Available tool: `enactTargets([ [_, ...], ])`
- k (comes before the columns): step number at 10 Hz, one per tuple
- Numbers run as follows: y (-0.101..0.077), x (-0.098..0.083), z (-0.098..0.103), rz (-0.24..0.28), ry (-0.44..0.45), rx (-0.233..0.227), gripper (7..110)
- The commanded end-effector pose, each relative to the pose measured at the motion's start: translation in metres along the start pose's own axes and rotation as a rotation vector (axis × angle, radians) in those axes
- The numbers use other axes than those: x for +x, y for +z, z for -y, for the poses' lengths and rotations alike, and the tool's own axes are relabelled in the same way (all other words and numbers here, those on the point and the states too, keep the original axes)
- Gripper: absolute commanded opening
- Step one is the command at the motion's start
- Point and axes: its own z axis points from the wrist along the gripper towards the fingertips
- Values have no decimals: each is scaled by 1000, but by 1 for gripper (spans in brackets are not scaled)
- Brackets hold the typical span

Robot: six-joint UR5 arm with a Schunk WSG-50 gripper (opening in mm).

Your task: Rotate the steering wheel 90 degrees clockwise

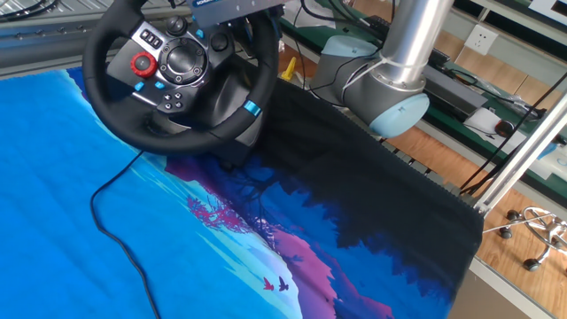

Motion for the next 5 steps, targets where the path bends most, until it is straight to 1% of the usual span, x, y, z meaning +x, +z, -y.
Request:
enactTargets([
  [1, 0, -3, 1, 2, 7, 5, 7],
  [2, 0, -2, 2, -3, 10, 7, 7],
  [3, -2, 2, 0, -12, -6, -2, 7],
  [4, -3, 5, 0, -14, -21, -4, 22],
  [5, -4, 5, 1, -11, -27, -1, 22],
])
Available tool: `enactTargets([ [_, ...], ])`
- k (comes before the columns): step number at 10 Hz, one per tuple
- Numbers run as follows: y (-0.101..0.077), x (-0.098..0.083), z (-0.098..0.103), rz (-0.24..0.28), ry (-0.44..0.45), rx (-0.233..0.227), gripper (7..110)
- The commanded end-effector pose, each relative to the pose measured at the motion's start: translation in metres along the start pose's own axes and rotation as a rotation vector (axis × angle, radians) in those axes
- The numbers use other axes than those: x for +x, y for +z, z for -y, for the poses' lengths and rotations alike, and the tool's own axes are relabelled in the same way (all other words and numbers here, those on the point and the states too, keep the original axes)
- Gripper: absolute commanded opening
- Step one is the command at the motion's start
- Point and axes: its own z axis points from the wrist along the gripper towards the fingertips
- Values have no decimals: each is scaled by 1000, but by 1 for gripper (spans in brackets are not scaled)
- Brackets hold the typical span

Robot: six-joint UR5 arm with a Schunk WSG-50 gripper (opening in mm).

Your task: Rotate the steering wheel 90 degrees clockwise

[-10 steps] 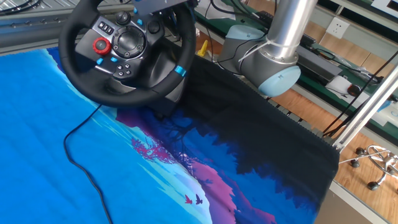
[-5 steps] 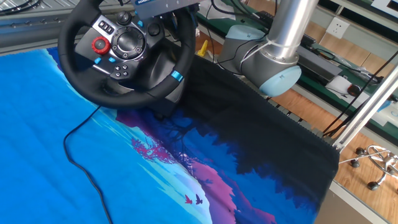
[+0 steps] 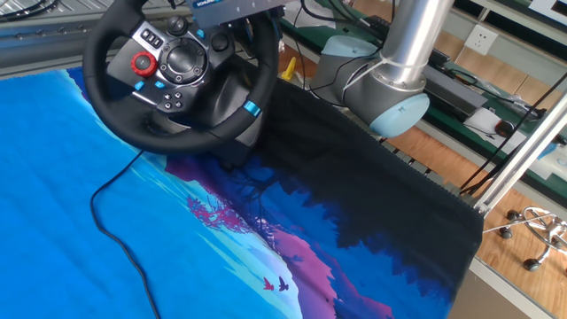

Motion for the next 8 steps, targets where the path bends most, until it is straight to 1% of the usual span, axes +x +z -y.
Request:
enactTargets([
  [1, -4, -1, -1, 11, -28, -4, 44],
  [2, -6, -2, -5, 13, -38, -18, 44],
  [3, -10, 0, -5, 5, -39, -14, 44],
  [4, -15, 2, -6, 2, -42, -17, 66],
  [6, -30, 3, -10, -11, -36, -10, 66],
  [8, -43, 0, -1, -27, -20, 38, 66],
])
